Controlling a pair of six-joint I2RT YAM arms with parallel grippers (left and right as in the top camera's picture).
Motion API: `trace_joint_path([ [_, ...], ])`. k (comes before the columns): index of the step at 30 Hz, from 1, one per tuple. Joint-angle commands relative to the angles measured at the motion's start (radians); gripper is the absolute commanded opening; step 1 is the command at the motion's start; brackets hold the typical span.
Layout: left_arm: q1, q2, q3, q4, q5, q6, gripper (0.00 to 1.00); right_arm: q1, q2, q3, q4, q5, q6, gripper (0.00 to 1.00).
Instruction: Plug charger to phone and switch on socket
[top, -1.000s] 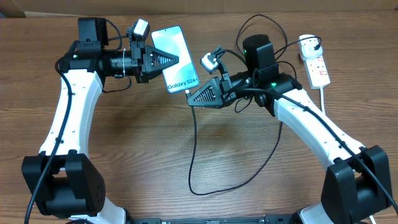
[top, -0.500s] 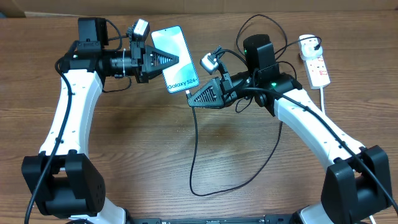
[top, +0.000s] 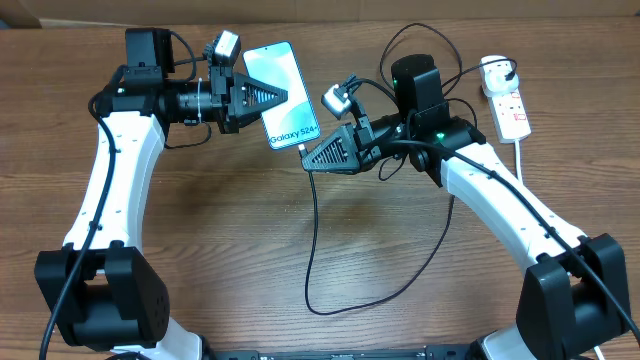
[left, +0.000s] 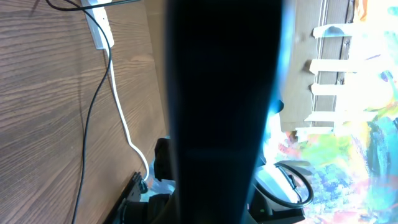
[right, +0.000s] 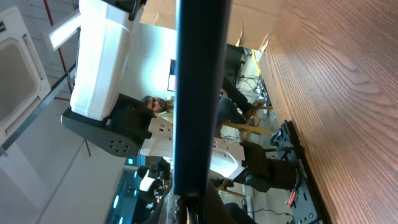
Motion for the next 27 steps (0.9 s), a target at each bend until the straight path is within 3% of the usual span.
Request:
trace_joint_path([
  [1,-0.001,-0.011,0.002,0.003,0.024,0.0,0.04,0.0,-0.008,0.016,0.007,0.004,0.014,0.04],
  [27,-0.001,-0.011,0.002,0.003,0.024,0.001,0.04,0.025,-0.008,0.016,0.008,0.016,0.018,0.04],
])
